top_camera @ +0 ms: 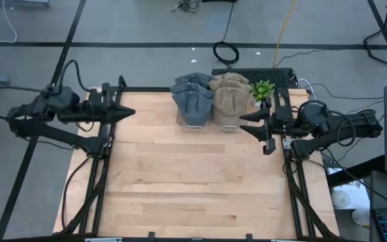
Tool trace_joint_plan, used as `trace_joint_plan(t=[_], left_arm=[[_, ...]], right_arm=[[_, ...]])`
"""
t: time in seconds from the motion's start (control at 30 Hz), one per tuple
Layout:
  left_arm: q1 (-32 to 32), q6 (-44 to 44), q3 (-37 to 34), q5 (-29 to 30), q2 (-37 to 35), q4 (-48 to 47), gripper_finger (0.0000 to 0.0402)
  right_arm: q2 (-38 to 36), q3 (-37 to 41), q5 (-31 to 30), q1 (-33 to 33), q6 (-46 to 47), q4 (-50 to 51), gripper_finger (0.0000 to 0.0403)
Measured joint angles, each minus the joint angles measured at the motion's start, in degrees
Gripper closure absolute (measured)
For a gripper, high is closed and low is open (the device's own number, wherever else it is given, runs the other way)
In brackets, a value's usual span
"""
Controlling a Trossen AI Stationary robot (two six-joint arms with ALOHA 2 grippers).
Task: Pick & Place hat
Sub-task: Return to Home Position
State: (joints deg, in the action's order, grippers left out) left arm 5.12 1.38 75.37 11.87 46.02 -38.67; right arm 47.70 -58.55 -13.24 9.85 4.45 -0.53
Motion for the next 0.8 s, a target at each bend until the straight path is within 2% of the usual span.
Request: trace_joint_plan(t=[0.13,0.33,0.6,0.8], left_arm=[[1.4,-0.18,-4.49,3.99,-3.2,0.83,0.0401],[-0.04,-5.55,-15.57,2.6,-7.51,14.96,0.0398],[-6.26,-1.03,-28.3,-8.3,-11.13,23.35,0.0399],[-9.1,0.5,-34.63,-12.9,-14.6,25.91,0.0397]], right_arm=[[-0.3,0.0,0.0,0.0,-0.63,4.02,0.0261],[-3.6,2.36,0.0,0.0,-5.41,6.19,0.0261],[-16.9,18.62,-0.25,0.02,-5.51,-6.86,0.0261],[-26.14,32.34,-5.06,0.0,-2.31,-12.99,0.0261]])
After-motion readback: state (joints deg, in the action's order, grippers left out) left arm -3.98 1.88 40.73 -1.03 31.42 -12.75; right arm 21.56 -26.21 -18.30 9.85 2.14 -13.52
